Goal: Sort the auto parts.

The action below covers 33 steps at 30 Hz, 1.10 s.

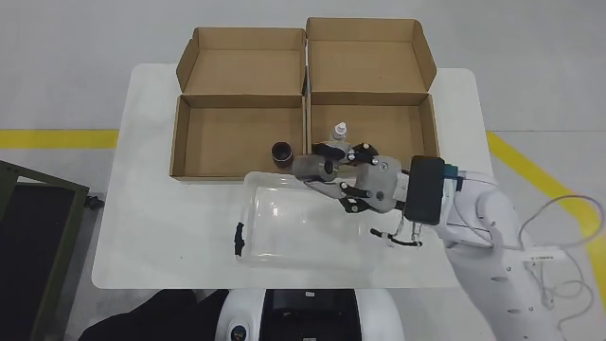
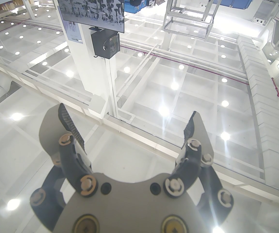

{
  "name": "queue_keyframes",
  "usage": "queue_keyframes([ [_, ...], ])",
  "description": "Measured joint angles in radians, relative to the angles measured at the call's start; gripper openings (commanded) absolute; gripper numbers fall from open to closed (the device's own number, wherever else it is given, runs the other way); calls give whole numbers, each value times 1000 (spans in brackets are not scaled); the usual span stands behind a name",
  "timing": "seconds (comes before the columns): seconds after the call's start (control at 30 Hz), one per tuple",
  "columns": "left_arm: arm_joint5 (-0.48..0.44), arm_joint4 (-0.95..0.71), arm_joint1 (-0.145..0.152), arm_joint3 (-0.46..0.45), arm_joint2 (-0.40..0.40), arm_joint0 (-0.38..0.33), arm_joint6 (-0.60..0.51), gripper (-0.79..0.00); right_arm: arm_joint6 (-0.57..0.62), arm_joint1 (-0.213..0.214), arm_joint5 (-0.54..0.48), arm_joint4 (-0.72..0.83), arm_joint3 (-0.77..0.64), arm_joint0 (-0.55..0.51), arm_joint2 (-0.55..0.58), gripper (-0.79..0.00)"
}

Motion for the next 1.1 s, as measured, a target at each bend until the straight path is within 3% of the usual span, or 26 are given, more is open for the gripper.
queue_keyframes([
  [0.6, 0, 0, 0, 0, 0, 0, 0, 0, 70, -16, 84, -113, 18, 66, -157, -785],
  [1.1, 0, 0, 0, 0, 0, 0, 0, 0, 167, -62, 195, -202, 179, 218, -371, -785],
])
